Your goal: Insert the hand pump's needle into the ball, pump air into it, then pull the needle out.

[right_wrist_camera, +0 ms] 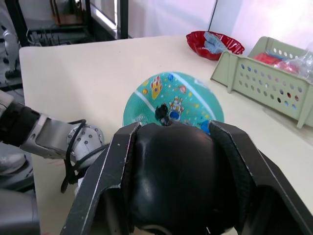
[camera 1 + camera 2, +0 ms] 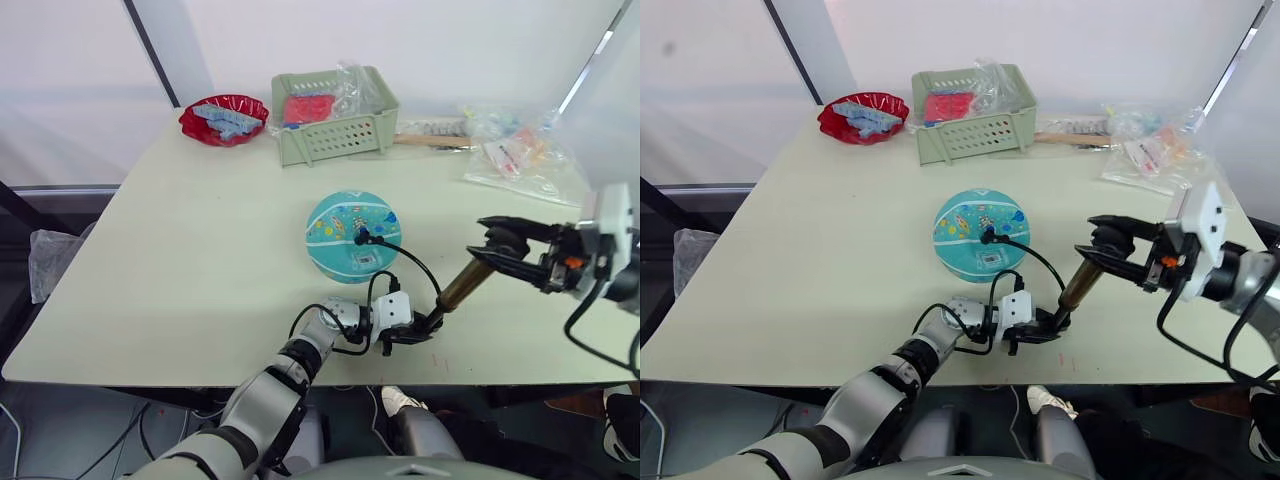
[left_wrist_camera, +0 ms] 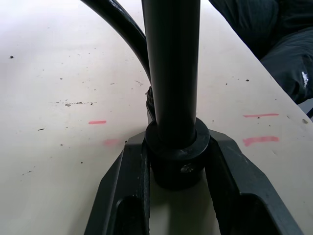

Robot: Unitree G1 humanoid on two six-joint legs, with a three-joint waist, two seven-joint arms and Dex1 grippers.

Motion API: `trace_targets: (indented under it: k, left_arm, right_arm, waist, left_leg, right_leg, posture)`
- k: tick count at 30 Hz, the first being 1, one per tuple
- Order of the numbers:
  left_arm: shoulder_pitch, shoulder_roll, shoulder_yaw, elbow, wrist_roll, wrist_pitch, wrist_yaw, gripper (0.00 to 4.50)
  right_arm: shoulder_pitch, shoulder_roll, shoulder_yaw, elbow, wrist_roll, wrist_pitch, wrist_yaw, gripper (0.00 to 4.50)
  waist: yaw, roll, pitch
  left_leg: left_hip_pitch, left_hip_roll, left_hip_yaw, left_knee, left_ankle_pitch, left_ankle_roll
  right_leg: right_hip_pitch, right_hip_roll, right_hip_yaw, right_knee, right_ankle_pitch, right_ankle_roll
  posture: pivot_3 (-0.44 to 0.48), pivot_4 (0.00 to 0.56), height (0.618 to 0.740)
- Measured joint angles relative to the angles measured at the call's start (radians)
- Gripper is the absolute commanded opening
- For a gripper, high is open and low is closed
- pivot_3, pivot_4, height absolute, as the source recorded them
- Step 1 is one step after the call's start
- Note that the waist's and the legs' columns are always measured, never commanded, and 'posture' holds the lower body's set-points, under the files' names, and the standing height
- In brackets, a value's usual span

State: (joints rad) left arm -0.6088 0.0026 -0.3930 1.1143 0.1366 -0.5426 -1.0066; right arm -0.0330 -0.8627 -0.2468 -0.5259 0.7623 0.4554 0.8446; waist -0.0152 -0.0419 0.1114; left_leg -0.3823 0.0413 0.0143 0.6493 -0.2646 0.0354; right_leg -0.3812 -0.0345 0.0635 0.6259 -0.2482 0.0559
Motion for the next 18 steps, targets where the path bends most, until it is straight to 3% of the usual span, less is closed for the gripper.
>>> trace_targets:
  k: [10, 18]
  left_arm:
    - [0.003, 0.001, 0.000, 0.000, 0.003, 0.000, 0.000, 1.08]
    - [0.000, -0.007, 0.000, -0.001, 0.002, 0.000, 0.000, 1.08]
  right_arm:
    - [0.076, 0.130, 0.211, 0.127, -0.253, -0.230, 0.007, 1.67]
    - [0.049, 0.092, 0.176, 0.109, -0.203, -0.158, 0.017, 1.67]
  waist:
    - [0.000, -0.002, -0.003]
    - [0.002, 0.003, 0.001]
  left_leg:
    - [0.001, 0.000, 0.000, -0.001, 0.000, 0.000]
    - [-0.001, -0.001, 0.000, -0.001, 0.000, 0.000]
  right_leg:
    - [0.000, 0.001, 0.000, 0.000, 0.000, -0.001]
    - [0.000, -0.001, 0.000, 0.000, 0.000, -0.001]
  posture:
    - [0.000, 0.150, 0.736]
    - [0.000, 0.150, 0.736]
